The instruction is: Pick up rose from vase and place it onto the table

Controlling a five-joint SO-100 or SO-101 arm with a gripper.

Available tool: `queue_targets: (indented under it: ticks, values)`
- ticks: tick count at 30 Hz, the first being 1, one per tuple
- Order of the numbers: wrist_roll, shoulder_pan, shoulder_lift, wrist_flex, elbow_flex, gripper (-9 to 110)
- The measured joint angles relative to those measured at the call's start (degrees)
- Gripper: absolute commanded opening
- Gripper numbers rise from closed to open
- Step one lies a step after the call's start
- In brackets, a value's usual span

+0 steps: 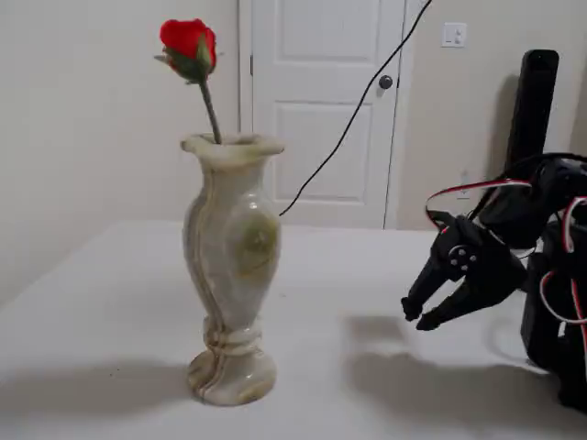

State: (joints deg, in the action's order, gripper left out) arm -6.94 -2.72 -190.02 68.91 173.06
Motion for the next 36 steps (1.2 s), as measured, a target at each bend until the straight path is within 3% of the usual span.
queue_targets:
  ticks: [12,18,27,36]
  values:
    - [-0.5,0.0,0.0,0.0,0.0,4]
    - [-7.4,-0.4,0.0,-1.4,0.4,5]
    - [-39.6,-3.5,0.1,-3.1,-10.2,9]
    - [-61.3,-6.0,5.9,-11.5,-26.4,21]
